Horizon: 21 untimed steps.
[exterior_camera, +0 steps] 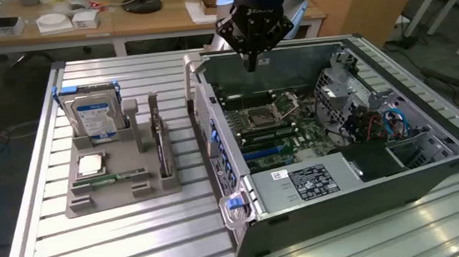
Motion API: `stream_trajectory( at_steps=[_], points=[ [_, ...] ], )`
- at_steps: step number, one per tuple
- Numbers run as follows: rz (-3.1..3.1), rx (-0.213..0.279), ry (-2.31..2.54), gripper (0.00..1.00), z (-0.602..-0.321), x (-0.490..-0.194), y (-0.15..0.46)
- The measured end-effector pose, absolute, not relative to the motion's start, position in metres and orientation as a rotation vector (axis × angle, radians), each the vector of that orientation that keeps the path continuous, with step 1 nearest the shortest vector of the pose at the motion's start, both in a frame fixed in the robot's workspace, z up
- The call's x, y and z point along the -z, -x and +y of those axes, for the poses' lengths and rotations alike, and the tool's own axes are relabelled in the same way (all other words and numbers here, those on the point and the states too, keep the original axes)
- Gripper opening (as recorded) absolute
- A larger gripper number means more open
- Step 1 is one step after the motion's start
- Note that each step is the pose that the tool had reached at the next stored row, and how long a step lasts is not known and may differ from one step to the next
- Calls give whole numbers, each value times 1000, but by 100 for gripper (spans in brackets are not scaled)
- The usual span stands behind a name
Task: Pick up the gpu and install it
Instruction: 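Reach for the gpu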
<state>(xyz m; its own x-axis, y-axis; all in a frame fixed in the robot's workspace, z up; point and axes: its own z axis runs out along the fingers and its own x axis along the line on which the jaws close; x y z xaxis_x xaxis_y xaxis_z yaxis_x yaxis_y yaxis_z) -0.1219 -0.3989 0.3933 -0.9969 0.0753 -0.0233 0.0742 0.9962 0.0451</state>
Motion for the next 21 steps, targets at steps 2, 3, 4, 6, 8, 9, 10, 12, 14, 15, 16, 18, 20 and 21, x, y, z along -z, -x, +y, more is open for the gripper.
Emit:
stream_trajectory(
  at_steps=[2, 3, 4, 6, 8, 9, 10, 12, 14, 15, 16, 18, 20, 21],
  points=[
    [3114, -69, -117, 10, -399, -393, 122],
    [3114, -69, -117, 10, -399, -393, 122],
    [3114, -69, -117, 10, -399, -393, 123],
    [3114, -69, -117, 10, -399, -393, 125],
    [3114, -69, -117, 10, -399, -393, 129],
    [3114, -69, -117, 10, -399, -393, 131],
    [3114, -69, -117, 10, -399, -393, 133],
    [3114, -69, -117, 10, -399, -393, 136],
    [3114, -69, -117, 10, -399, -393, 140],
    [3114, -69, -117, 10, -399, -393, 141],
    [3114, -69, -117, 10, -399, -393, 143],
    [3114, -69, -117, 10, -399, -393, 146],
    [3114, -69, -117, 10, -399, -393, 150],
    [3114, -69, -117, 10, -399, -393, 152]
  ],
)
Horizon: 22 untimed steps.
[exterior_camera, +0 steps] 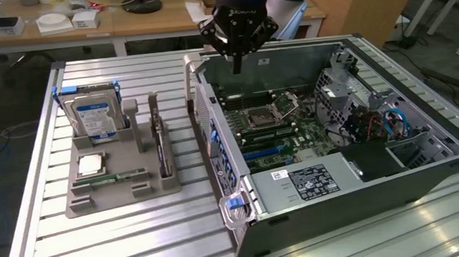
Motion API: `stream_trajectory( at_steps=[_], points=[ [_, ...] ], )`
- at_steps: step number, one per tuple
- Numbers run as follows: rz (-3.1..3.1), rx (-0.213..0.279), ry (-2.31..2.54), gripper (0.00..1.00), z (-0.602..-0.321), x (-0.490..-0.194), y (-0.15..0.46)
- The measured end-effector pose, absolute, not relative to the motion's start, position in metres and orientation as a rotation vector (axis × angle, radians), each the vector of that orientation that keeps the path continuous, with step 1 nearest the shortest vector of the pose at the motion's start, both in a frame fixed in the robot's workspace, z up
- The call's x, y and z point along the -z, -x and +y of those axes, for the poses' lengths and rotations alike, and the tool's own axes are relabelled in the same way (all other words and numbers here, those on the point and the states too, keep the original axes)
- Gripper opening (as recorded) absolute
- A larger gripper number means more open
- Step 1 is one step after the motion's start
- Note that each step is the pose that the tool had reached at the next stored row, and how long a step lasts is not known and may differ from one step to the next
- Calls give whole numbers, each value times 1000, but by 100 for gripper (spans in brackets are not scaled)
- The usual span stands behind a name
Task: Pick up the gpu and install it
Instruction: 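Reach for the gpu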
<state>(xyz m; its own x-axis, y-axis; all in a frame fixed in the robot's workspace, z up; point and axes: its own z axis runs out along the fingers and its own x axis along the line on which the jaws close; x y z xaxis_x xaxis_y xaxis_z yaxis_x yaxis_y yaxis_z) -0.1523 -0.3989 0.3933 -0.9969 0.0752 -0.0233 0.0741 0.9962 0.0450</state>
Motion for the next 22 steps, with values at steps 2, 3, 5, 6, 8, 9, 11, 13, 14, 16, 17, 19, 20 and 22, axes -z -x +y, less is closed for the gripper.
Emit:
stream_trajectory(
  at_steps=[2, 3, 5, 6, 8, 9, 11, 13, 14, 16, 17, 19, 20, 22],
  points=[
    [3114, -69, -117, 10, -399, -393, 157],
    [3114, -69, -117, 10, -399, -393, 159],
    [3114, -69, -117, 10, -399, -393, 163],
    [3114, -69, -117, 10, -399, -393, 165],
    [3114, -69, -117, 10, -399, -393, 168],
    [3114, -69, -117, 10, -399, -393, 170],
    [3114, -69, -117, 10, -399, -393, 174],
    [3114, -69, -117, 10, -399, -393, 177],
    [3114, -69, -117, 10, -399, -393, 179],
    [3114, -69, -117, 10, -399, -393, 182],
    [3114, -69, -117, 10, -399, -393, 184],
    [3114, -69, -117, 10, -399, -393, 187],
    [3114, -69, -117, 10, -399, -393, 189],
    [3114, -69, -117, 10, -399, -393, 193]
  ],
)
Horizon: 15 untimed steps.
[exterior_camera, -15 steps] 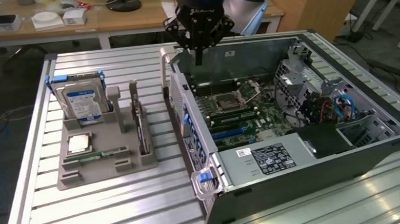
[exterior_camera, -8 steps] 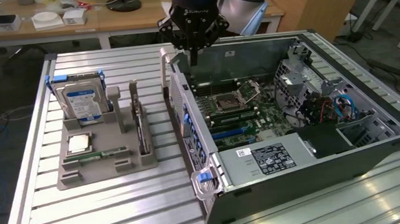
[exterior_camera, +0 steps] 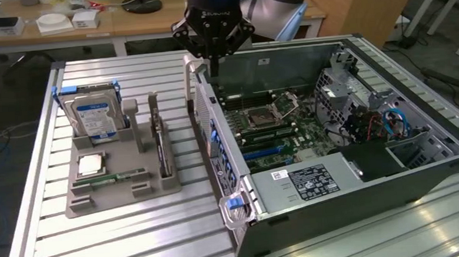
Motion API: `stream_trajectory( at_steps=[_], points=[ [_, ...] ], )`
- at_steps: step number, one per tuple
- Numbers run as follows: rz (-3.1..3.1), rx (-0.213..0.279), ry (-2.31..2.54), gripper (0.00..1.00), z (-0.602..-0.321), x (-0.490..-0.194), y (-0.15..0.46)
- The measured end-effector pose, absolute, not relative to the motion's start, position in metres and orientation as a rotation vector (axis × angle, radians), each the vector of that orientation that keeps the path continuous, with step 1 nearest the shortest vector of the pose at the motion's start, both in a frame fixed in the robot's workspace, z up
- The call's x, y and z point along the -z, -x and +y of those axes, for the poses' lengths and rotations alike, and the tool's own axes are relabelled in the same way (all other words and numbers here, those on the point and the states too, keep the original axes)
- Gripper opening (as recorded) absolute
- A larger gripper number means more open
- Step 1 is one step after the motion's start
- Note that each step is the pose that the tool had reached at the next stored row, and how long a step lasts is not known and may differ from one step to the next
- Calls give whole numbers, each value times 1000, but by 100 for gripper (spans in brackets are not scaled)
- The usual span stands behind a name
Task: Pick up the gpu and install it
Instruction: 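Reach for the gpu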
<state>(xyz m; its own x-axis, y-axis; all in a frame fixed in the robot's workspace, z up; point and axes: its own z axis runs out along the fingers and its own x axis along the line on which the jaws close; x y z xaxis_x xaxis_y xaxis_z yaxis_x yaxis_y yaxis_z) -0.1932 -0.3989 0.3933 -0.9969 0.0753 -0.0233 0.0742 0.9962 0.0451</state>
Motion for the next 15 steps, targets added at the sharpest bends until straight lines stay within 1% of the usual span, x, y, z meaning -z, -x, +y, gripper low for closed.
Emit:
stream_trajectory(
  at_steps=[15],
  points=[
    [3114, -69, -117, 10, -399, -393, 220]
  ],
)
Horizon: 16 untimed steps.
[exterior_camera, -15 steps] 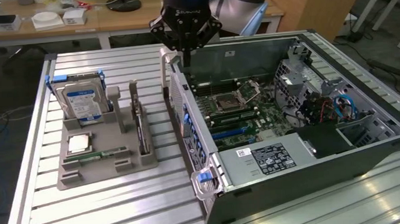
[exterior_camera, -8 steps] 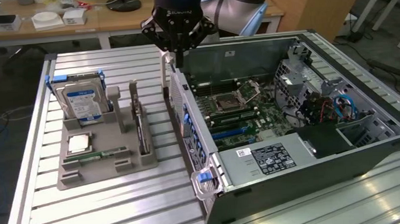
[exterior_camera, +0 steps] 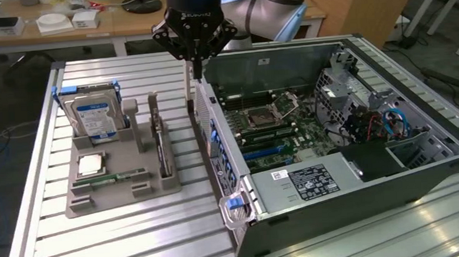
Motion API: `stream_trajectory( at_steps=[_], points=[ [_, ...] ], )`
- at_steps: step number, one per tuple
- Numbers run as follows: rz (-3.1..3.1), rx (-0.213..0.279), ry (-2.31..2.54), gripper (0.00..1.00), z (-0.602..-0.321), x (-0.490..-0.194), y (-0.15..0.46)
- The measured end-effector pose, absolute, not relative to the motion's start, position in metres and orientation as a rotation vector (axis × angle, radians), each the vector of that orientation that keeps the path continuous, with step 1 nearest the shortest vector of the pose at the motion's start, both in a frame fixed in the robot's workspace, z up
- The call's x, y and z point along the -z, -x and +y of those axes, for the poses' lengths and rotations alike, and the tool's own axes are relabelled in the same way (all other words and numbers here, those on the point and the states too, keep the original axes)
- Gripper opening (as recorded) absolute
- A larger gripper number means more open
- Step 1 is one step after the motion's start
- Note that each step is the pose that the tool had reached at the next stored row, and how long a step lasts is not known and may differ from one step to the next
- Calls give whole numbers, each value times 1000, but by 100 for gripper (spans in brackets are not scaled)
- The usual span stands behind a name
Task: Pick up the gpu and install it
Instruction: 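Reach for the gpu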
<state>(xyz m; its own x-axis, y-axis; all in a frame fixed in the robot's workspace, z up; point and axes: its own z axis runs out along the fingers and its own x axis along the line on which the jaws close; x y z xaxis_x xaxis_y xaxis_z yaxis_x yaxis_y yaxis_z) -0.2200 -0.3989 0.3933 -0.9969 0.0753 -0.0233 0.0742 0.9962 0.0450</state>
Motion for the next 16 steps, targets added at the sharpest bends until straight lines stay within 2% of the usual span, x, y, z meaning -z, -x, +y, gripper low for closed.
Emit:
stream_trajectory(
  at_steps=[16],
  points=[
    [3114, -69, -117, 10, -399, -393, 244]
  ],
)
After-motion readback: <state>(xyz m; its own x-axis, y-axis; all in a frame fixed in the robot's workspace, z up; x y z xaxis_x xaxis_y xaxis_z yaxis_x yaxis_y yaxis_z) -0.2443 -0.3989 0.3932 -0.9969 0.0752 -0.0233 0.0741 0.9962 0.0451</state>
